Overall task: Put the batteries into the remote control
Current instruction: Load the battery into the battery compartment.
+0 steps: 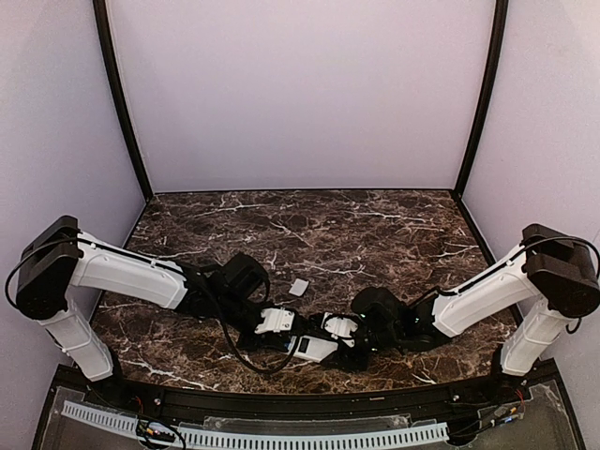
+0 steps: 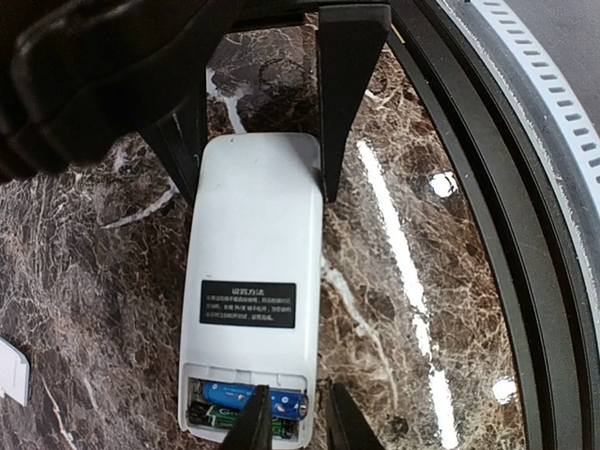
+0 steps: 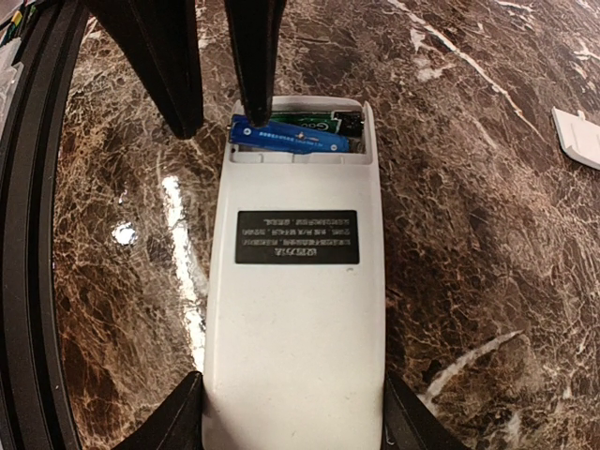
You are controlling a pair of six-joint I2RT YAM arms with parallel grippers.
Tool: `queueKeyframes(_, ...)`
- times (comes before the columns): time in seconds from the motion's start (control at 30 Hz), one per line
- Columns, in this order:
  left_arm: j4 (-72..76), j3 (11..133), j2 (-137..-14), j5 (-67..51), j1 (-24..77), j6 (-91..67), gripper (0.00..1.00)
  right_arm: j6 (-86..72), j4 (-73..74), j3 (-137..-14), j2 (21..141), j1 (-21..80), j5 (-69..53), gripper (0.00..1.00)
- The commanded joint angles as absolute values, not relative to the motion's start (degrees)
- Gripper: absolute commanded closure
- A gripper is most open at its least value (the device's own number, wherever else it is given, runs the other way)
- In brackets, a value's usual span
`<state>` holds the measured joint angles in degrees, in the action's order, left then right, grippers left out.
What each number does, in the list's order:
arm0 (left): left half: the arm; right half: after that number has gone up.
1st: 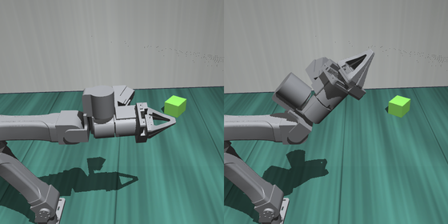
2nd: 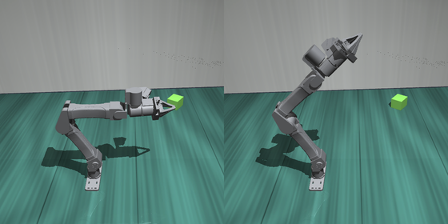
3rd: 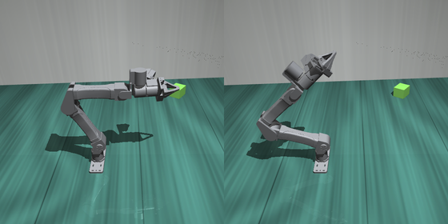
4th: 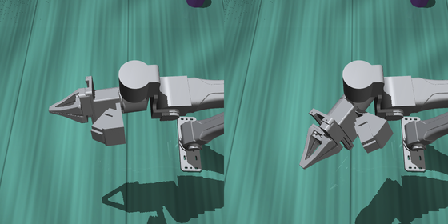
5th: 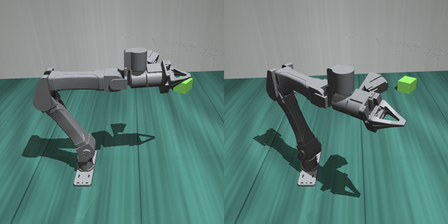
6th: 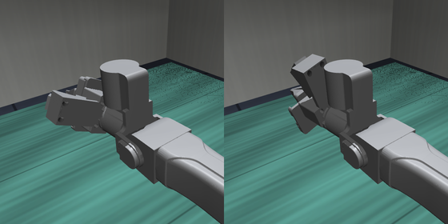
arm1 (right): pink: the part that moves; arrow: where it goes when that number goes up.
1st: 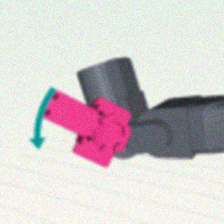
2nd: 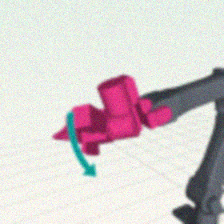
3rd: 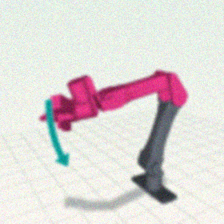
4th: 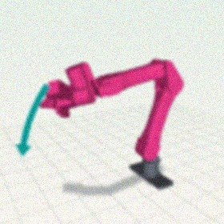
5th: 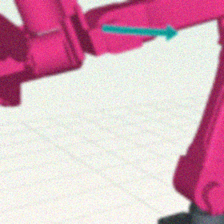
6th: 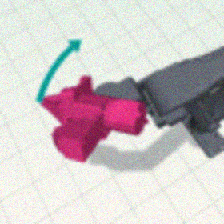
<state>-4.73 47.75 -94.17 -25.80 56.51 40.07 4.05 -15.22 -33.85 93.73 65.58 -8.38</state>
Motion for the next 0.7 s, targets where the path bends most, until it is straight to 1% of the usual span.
queueKeyframes(0.0,-4.6,48.7,-94.5,-25.3,56.7,40.0,0.79,3.5,-12.6,-33.0,94.2,65.2,-9.2,1.0)
queueKeyframes(0.33,-3.8,48.6,-96.0,-23.9,56.8,40.0,0.86,3.7,-12.8,-32.9,93.9,65.2,-9.7,1.0)
queueKeyframes(0.67,-2.2,48.6,-97.2,-21.5,56.3,39.3,0.9,4.3,-12.8,-33.1,94.1,65.2,-11.1,1.0)
